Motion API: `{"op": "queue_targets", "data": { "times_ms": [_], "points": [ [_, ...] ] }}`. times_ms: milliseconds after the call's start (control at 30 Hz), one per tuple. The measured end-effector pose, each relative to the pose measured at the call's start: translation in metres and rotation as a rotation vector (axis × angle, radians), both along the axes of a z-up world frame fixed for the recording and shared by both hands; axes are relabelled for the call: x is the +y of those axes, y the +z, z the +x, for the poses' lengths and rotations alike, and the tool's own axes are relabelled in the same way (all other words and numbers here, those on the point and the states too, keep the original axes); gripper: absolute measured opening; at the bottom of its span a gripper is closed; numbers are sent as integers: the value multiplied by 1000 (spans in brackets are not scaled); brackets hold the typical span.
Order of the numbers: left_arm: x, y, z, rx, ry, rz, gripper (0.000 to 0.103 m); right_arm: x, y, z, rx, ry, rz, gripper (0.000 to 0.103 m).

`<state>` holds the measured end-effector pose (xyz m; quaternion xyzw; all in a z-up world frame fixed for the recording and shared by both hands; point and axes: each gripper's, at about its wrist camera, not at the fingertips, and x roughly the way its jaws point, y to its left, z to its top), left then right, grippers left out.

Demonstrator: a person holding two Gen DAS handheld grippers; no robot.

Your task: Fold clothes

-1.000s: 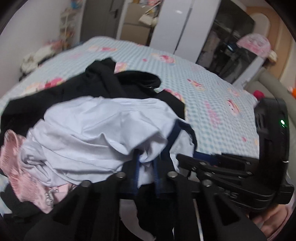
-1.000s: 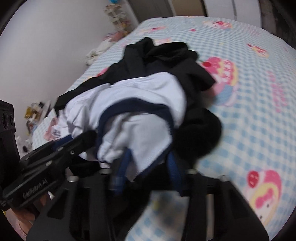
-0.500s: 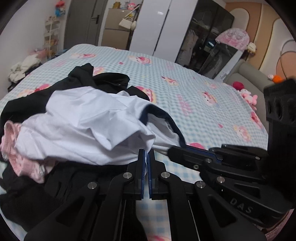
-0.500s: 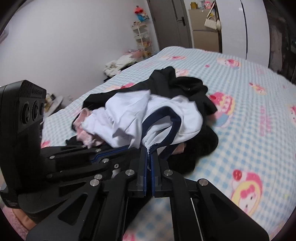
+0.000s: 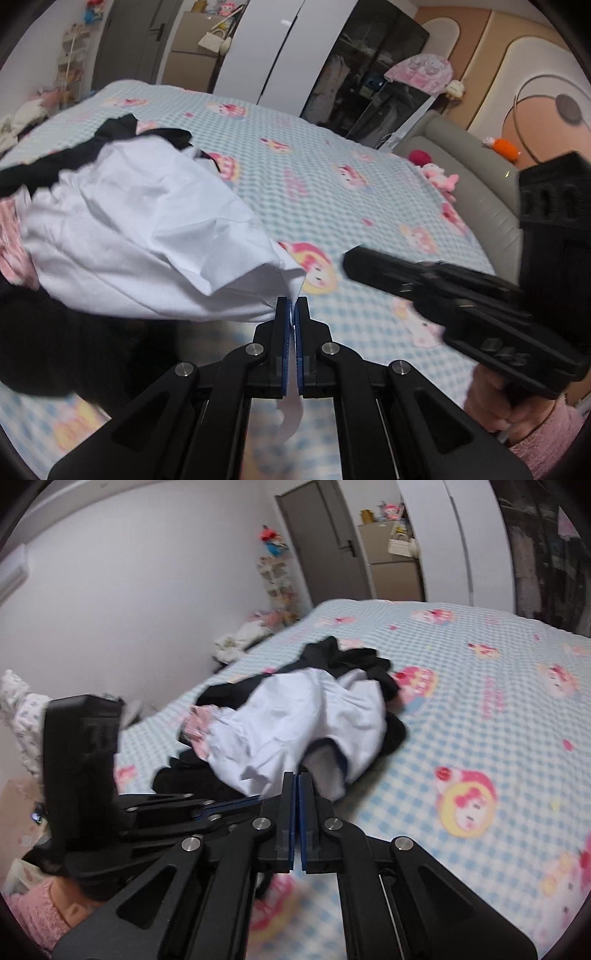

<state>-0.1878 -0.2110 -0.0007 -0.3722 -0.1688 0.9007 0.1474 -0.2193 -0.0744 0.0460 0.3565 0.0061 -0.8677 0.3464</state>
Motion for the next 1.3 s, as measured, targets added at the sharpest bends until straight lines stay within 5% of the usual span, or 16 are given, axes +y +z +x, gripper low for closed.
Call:
{"op": "queue_targets", "data": {
  "times_ms": [67,133,200,267,367,433,500,700,1067,1233,1300],
  "points": [
    [9,-9,10,-16,-15,44,3,2,-8,0,-47,18,0,2],
    [22,-19,23,-33,-39,50,3,5,-16,1,-100,40,-8,19],
    [32,-30,35,-51,-60,68,3,7,-24,1,-152,62,-16,54],
    [39,-41,47,-70,-72,100,3,6,-37,1,-179,66,-1,64],
    [40,-52,56,-94,-67,134,3,-3,-66,-4,-265,102,15,61],
    [41,-56,62,-103,-68,148,3,-12,-87,-5,-291,108,69,20],
    [56,-56,64,-109,-111,159,3,-15,-101,-1,-295,87,109,10],
    [104,-57,72,-125,-244,192,3,37,-89,32,-225,-13,118,9],
    [317,-67,95,-221,-646,199,3,250,-92,104,-279,-438,204,9],
    [322,-84,85,-286,-598,173,10,284,-107,118,-329,-480,211,11],
    [297,-92,81,-306,-517,167,25,276,-111,116,-334,-440,181,16]
  ]
}}
